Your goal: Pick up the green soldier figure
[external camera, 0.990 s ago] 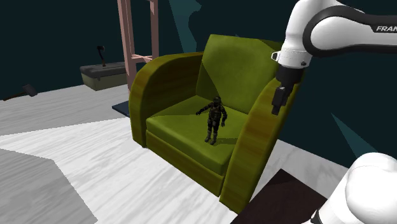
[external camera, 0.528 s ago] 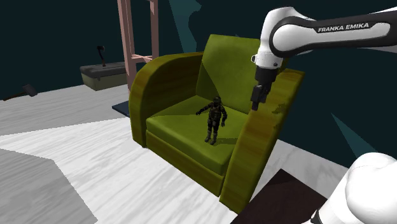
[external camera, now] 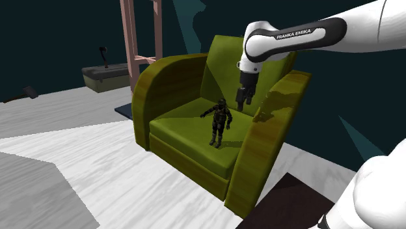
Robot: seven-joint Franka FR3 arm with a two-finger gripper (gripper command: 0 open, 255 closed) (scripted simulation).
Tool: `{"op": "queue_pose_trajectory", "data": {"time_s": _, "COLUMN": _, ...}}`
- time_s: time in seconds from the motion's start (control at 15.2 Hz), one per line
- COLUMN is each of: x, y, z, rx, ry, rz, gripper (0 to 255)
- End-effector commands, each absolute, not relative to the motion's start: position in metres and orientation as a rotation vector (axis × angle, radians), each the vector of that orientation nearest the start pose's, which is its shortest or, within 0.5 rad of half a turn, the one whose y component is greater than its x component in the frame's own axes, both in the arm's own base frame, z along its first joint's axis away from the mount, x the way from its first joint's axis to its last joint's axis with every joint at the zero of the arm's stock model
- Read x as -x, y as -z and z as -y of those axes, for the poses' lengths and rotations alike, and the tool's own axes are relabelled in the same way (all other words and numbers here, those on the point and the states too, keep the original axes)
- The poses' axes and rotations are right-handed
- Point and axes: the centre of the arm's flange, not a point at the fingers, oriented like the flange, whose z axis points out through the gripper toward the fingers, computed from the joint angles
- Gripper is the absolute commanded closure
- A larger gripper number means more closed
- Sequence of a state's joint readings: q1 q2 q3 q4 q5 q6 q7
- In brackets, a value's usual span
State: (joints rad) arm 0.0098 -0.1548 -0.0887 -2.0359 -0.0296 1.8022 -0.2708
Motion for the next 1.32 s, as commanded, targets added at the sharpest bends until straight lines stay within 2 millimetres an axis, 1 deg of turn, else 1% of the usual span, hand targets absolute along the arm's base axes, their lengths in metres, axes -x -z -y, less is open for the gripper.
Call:
{"op": "queue_pose_trajectory", "data": {"time_s": 0.0, "x": -0.528, "y": -0.495, "z": 0.049, "rx": 3.11, "ry": -0.134, "rz": 0.326, "gripper": 0}}
{"op": "queue_pose_trajectory", "data": {"time_s": 0.26, "x": -0.579, "y": -0.474, "z": 0.056, "rx": 3.083, "ry": -0.149, "rz": 0.343, "gripper": 0}}
{"op": "queue_pose_trajectory", "data": {"time_s": 0.33, "x": -0.583, "y": -0.473, "z": 0.056, "rx": 3.081, "ry": -0.15, "rz": 0.344, "gripper": 0}}
{"op": "queue_pose_trajectory", "data": {"time_s": 0.73, "x": -0.583, "y": -0.441, "z": 0.056, "rx": 3.081, "ry": -0.15, "rz": 0.344, "gripper": 0}}
{"op": "queue_pose_trajectory", "data": {"time_s": 0.79, "x": -0.583, "y": -0.433, "z": 0.056, "rx": 3.081, "ry": -0.15, "rz": 0.344, "gripper": 0}}
{"op": "queue_pose_trajectory", "data": {"time_s": 0.92, "x": -0.583, "y": -0.433, "z": 0.056, "rx": 3.081, "ry": -0.15, "rz": 0.344, "gripper": 0}}
{"op": "queue_pose_trajectory", "data": {"time_s": 0.99, "x": -0.583, "y": -0.433, "z": 0.056, "rx": 3.081, "ry": -0.15, "rz": 0.344, "gripper": 255}}
{"op": "queue_pose_trajectory", "data": {"time_s": 1.25, "x": -0.583, "y": -0.433, "z": 0.056, "rx": 3.081, "ry": -0.15, "rz": 0.344, "gripper": 255}}
